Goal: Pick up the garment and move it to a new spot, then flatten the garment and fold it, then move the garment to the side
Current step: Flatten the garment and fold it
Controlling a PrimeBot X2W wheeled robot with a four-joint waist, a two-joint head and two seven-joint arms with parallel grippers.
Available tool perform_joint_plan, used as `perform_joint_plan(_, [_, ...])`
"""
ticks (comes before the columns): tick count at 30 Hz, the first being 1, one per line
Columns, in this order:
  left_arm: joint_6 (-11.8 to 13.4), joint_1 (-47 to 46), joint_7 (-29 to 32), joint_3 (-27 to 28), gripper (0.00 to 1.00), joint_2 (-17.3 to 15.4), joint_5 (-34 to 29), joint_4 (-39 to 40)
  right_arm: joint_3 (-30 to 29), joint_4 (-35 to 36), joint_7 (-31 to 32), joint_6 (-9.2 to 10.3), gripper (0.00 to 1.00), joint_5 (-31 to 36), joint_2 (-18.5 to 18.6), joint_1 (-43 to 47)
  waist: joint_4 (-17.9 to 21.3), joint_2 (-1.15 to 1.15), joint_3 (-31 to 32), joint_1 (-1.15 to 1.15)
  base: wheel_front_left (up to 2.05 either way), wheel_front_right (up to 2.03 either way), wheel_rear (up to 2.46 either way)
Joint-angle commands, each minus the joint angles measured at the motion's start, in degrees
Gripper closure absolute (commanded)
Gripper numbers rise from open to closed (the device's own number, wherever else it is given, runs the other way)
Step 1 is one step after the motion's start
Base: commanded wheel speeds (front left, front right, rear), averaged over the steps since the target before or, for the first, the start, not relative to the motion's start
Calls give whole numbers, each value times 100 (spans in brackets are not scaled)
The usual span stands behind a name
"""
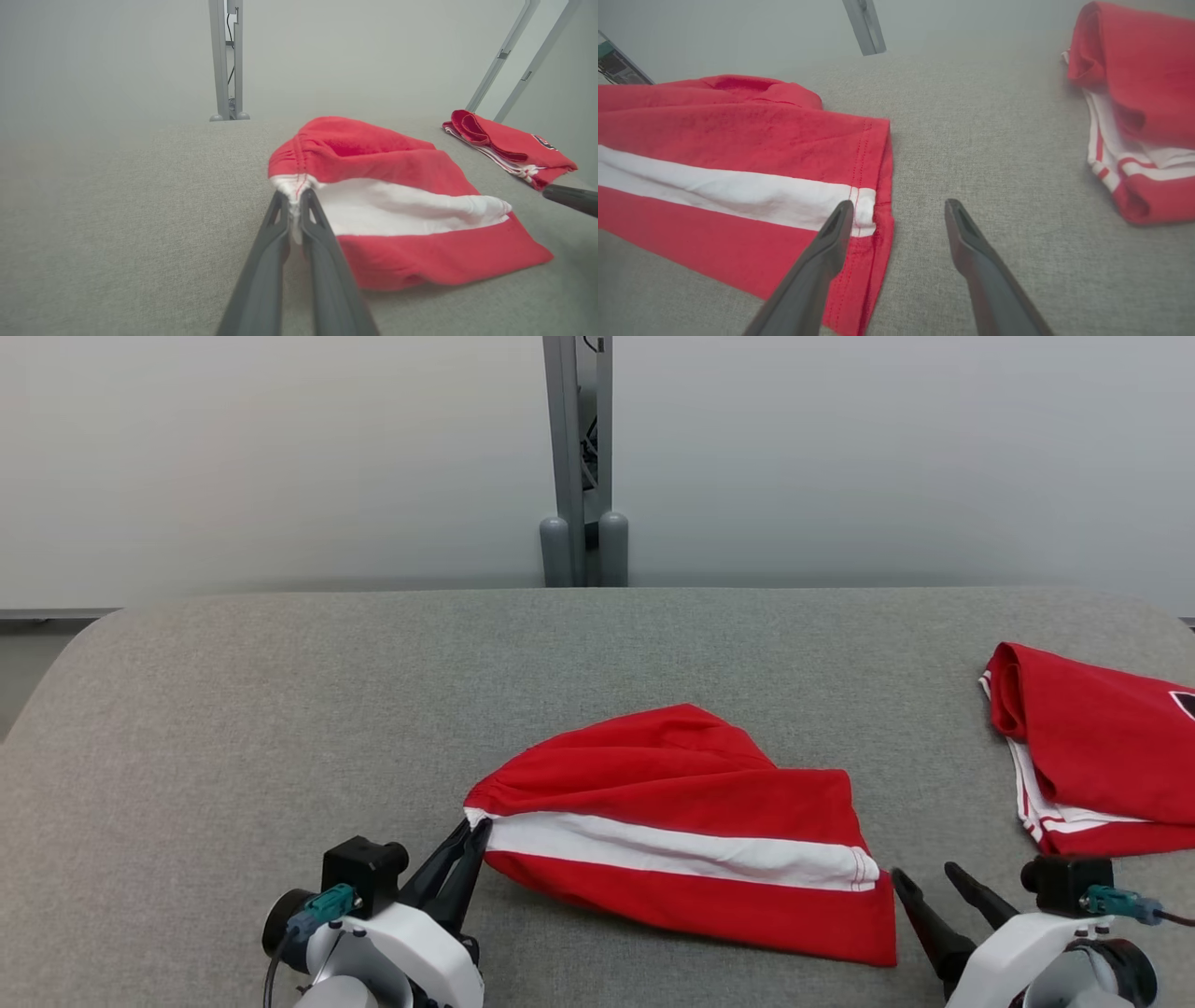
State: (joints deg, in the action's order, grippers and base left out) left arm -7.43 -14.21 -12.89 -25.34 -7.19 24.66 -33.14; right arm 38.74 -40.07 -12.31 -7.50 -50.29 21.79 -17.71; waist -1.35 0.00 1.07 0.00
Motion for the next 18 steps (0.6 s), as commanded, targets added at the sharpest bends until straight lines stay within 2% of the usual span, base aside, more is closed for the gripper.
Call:
perform_joint_plan(1, [7, 14, -27, 2, 100, -39, 5, 6, 23, 29, -47, 2, 0, 0, 48, 43, -47, 0, -43, 0, 0, 0, 0])
perform_joint_plan(7, [34, -141, -59, -40, 100, -7, 3, -12, 419, 117, -151, 2, 0, 57, 136, -96, -208, 0, -261, 0, 0, 0, 0])
perform_joint_plan(14, [26, -331, -110, -155, 100, 88, -25, -63, 792, -218, -240, 2, 0, 13, -20, -466, -373, 0, -432, 0, 0, 0, 0])
perform_joint_plan(15, [25, -352, -115, -172, 100, 98, -25, -74, 833, -265, -246, 2, 4, -26, -34, -500, -393, 0, -447, 0, 0, 0, 0])
perform_joint_plan(16, [24, -376, -121, -187, 100, 106, -24, -89, 872, -315, -245, 2, 13, -76, -41, -530, -411, 0, -458, 0, 0, 0, 0])
perform_joint_plan(17, [23, -399, -121, -194, 100, 111, -16, -99, 908, -366, -246, 2, 24, -135, -58, -550, -425, 0, -468, 0, 0, 0, 0])
perform_joint_plan(18, [22, -420, -131, -200, 100, 118, -6, -110, 950, -423, -242, 2, 41, -180, -73, -567, -439, 0, -477, 0, 0, 0, 0])
